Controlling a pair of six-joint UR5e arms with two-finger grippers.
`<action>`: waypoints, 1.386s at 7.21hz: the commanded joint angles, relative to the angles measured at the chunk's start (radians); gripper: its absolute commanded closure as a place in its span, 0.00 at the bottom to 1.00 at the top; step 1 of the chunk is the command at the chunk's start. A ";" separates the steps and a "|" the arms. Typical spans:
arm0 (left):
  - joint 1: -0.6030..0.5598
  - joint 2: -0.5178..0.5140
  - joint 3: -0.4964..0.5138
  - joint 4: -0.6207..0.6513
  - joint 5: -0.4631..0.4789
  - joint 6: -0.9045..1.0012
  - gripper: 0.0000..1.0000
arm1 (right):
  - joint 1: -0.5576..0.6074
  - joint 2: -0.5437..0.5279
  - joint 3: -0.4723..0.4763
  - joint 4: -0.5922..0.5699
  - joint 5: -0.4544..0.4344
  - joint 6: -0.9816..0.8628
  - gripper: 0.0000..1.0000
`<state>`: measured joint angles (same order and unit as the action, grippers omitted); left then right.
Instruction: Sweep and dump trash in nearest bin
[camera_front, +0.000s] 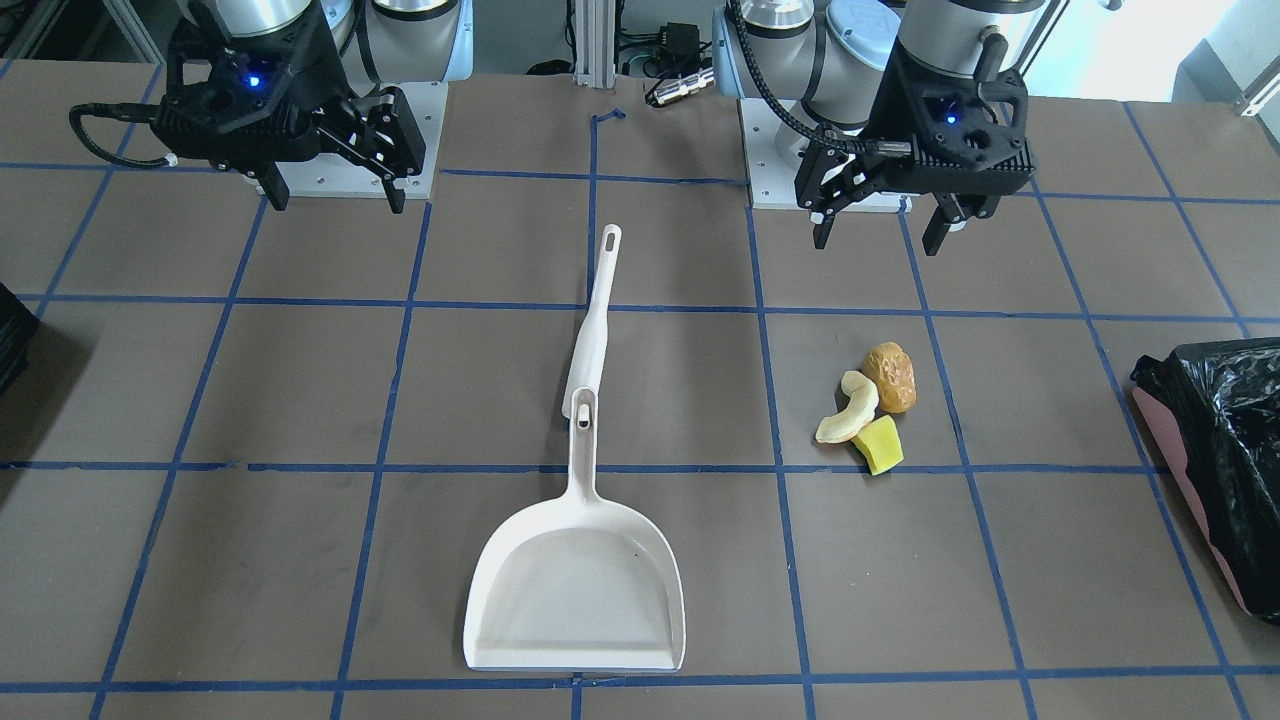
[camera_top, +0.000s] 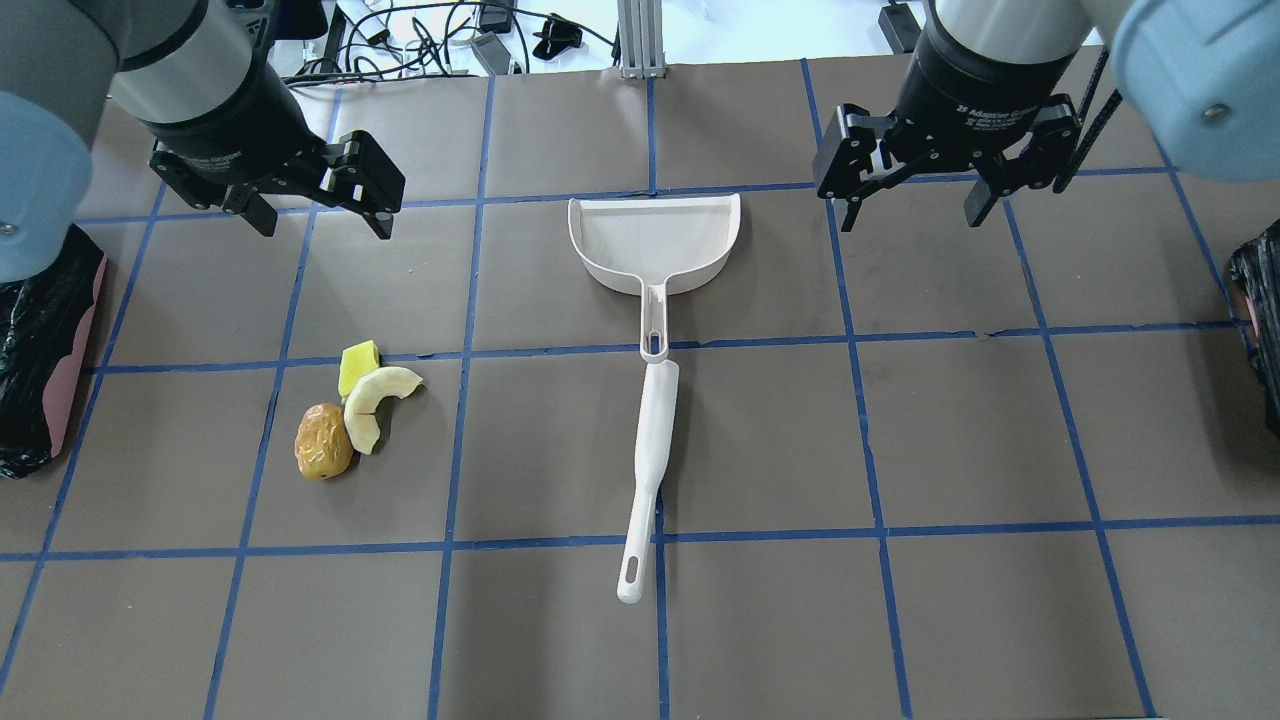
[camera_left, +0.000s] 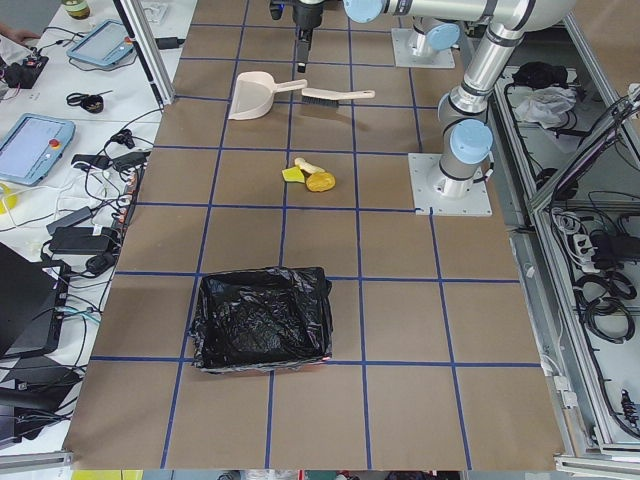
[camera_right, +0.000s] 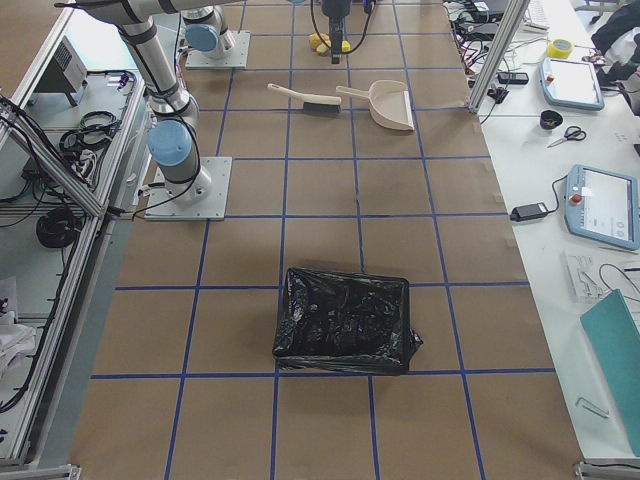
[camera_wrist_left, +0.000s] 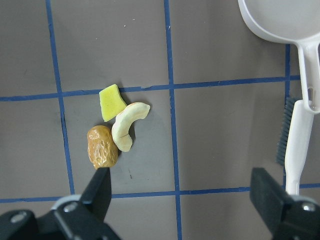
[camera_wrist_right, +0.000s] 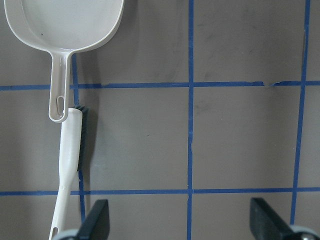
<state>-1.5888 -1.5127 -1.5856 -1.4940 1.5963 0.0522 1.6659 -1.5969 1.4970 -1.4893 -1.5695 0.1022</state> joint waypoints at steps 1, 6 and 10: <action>0.003 -0.013 -0.002 0.014 -0.001 0.003 0.00 | 0.000 -0.001 0.002 0.000 0.000 0.001 0.00; 0.007 -0.049 -0.046 0.057 -0.003 -0.006 0.00 | 0.104 -0.011 0.072 0.006 -0.003 0.007 0.00; -0.003 -0.180 -0.016 0.162 -0.024 -0.112 0.00 | 0.232 -0.011 0.181 -0.022 -0.020 0.171 0.00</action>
<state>-1.5850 -1.6464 -1.6147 -1.3774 1.5822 -0.0336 1.8757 -1.6079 1.6623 -1.5038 -1.5856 0.2479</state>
